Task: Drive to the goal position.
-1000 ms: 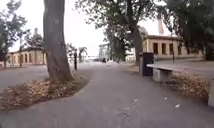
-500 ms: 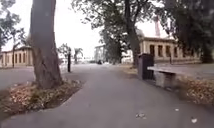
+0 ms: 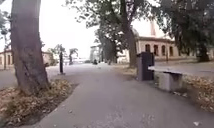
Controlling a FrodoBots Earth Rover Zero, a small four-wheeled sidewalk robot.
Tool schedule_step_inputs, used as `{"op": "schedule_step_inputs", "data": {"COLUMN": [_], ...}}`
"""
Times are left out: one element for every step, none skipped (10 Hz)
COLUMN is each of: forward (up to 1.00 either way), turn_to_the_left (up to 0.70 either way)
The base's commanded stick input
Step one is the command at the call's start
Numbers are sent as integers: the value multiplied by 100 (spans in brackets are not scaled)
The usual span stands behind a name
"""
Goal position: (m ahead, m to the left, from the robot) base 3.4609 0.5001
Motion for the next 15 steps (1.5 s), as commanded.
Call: {"op": "schedule_step_inputs", "data": {"forward": [70,70,70,70,70,70,70,70,70,70,70,70,70,70,70], "turn_to_the_left": [4,4,4,38,22,7,4,4,4,4,4,4,4,4,4]}}
